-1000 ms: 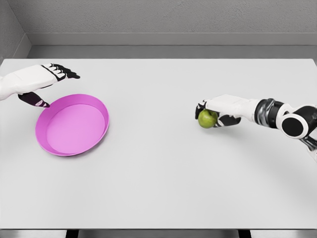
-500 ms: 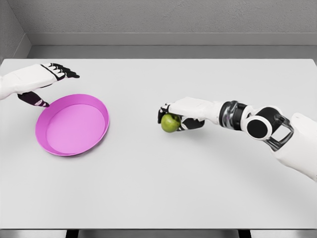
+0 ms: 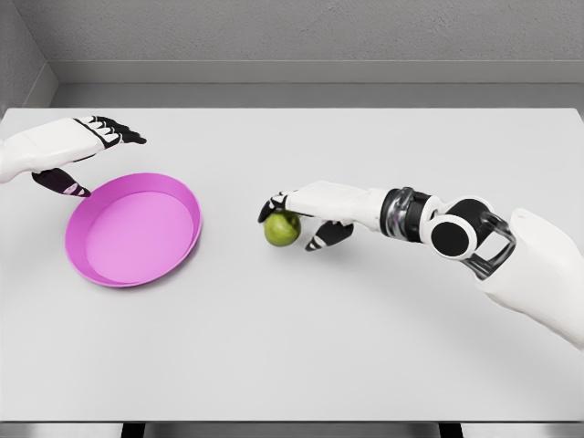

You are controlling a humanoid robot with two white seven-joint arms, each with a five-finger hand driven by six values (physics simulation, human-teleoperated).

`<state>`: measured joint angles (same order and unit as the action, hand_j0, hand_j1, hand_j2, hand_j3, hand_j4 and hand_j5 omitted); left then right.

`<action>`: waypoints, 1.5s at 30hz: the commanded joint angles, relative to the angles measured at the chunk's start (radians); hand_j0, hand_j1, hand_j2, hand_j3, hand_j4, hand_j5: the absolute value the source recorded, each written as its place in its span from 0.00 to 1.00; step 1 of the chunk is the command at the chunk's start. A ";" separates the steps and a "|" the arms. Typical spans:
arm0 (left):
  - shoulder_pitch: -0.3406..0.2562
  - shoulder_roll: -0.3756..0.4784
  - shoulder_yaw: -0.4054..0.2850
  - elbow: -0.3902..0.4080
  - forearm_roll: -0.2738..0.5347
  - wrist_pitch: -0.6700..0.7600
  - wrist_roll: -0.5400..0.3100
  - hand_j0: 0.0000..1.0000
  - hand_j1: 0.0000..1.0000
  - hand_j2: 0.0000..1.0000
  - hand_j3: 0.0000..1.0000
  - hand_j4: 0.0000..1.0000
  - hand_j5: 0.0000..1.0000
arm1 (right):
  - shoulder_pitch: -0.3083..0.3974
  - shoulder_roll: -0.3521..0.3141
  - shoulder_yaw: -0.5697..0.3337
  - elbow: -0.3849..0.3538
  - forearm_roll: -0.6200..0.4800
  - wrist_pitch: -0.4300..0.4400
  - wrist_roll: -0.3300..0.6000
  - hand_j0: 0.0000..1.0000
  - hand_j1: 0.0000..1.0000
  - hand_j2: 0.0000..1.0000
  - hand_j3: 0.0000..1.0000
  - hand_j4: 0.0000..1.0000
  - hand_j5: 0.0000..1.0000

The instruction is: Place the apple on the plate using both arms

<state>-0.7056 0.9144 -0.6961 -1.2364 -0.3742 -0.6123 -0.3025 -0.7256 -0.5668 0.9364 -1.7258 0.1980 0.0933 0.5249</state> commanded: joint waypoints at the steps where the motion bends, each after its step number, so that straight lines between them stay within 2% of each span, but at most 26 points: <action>1: 0.000 0.001 0.001 0.000 0.006 0.001 0.000 1.00 1.00 1.00 1.00 1.00 1.00 | 0.000 0.001 -0.001 -0.001 -0.002 0.000 -0.002 1.00 1.00 1.00 1.00 1.00 1.00; 8: 0.000 0.000 0.001 0.000 0.018 0.001 0.003 1.00 1.00 1.00 1.00 1.00 1.00 | 0.000 -0.001 -0.001 -0.003 -0.002 -0.001 -0.002 1.00 1.00 1.00 1.00 1.00 1.00; 12: 0.002 -0.014 -0.008 -0.015 0.015 0.001 0.002 1.00 1.00 1.00 1.00 1.00 1.00 | -0.002 -0.027 -0.016 -0.003 -0.002 -0.010 -0.002 1.00 1.00 1.00 1.00 1.00 1.00; 14: -0.005 -0.045 -0.008 -0.063 0.011 0.001 -0.001 1.00 1.00 1.00 1.00 1.00 1.00 | -0.003 -0.102 -0.073 -0.012 -0.002 -0.012 -0.002 1.00 1.00 1.00 1.00 1.00 1.00; 15: -0.011 -0.048 -0.011 -0.100 0.009 0.001 -0.001 1.00 1.00 1.00 1.00 1.00 1.00 | -0.003 -0.165 -0.117 -0.017 -0.002 -0.017 -0.002 1.00 1.00 1.00 1.00 1.00 1.00; 19: -0.023 -0.109 -0.023 -0.159 -0.044 0.001 -0.001 1.00 1.00 1.00 1.00 1.00 1.00 | 0.026 -0.369 -0.278 -0.015 -0.008 -0.102 -0.002 1.00 1.00 1.00 1.00 1.00 1.00; 20: -0.049 -0.121 -0.054 -0.173 -0.061 0.001 -0.001 1.00 1.00 1.00 1.00 1.00 1.00 | 0.063 -0.372 -0.335 -0.006 -0.008 -0.129 0.000 1.00 1.00 1.00 1.00 1.00 1.00; 21: -0.066 -0.149 -0.082 -0.173 -0.078 0.001 -0.003 1.00 1.00 1.00 1.00 1.00 1.00 | 0.135 -0.377 -0.419 -0.005 -0.008 -0.155 0.001 1.00 1.00 1.00 1.00 1.00 1.00; 22: -0.067 -0.173 -0.088 -0.175 -0.103 0.001 -0.003 1.00 1.00 1.00 1.00 1.00 1.00 | 0.170 -0.400 -0.458 -0.008 -0.006 -0.175 0.001 1.00 1.00 1.00 1.00 1.00 1.00; 23: -0.067 -0.186 -0.098 -0.176 -0.115 0.001 -0.003 1.00 1.00 1.00 1.00 1.00 1.00 | 0.170 -0.401 -0.465 -0.003 -0.006 -0.199 0.003 1.00 1.00 1.00 1.00 1.00 1.00; 26: -0.126 -0.224 -0.207 -0.178 -0.130 0.001 -0.004 1.00 1.00 1.00 1.00 1.00 1.00 | 0.175 -0.413 -0.476 0.018 -0.006 -0.242 0.003 1.00 1.00 1.00 1.00 1.00 1.00; 28: -0.135 -0.246 -0.212 -0.186 -0.163 0.001 -0.017 1.00 1.00 1.00 1.00 1.00 1.00 | 0.175 -0.412 -0.476 0.018 -0.006 -0.244 0.001 1.00 1.00 1.00 1.00 1.00 1.00; 31: -0.144 -0.246 -0.241 -0.219 -0.164 0.001 -0.018 1.00 1.00 1.00 1.00 1.00 1.00 | 0.181 -0.410 -0.476 0.014 -0.008 -0.236 0.003 1.00 1.00 1.00 1.00 1.00 1.00; 34: -0.166 -0.258 -0.275 -0.230 -0.166 0.001 -0.059 1.00 1.00 1.00 1.00 1.00 1.00 | 0.179 -0.410 -0.476 0.028 -0.009 -0.234 0.003 1.00 1.00 1.00 1.00 1.00 1.00; 37: -0.178 -0.278 -0.280 -0.230 -0.166 0.001 -0.130 1.00 1.00 1.00 1.00 1.00 1.00 | 0.184 -0.409 -0.476 0.026 -0.009 -0.234 0.003 1.00 1.00 1.00 1.00 1.00 1.00; 38: -0.198 -0.293 -0.309 -0.229 -0.166 0.001 -0.148 1.00 1.00 1.00 1.00 1.00 1.00 | 0.204 -0.410 -0.476 0.028 -0.009 -0.234 0.003 1.00 1.00 1.00 1.00 1.00 1.00; 45: -0.209 -0.327 -0.335 -0.226 -0.247 0.001 -0.150 1.00 1.00 1.00 1.00 1.00 1.00 | 0.213 -0.400 -0.482 0.026 -0.009 -0.233 0.003 1.00 1.00 1.00 1.00 1.00 1.00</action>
<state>-0.9127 0.5959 -1.0220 -1.4632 -0.6064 -0.6128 -0.4489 -0.5123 -0.9665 0.4554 -1.6997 0.1909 -0.1403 0.5278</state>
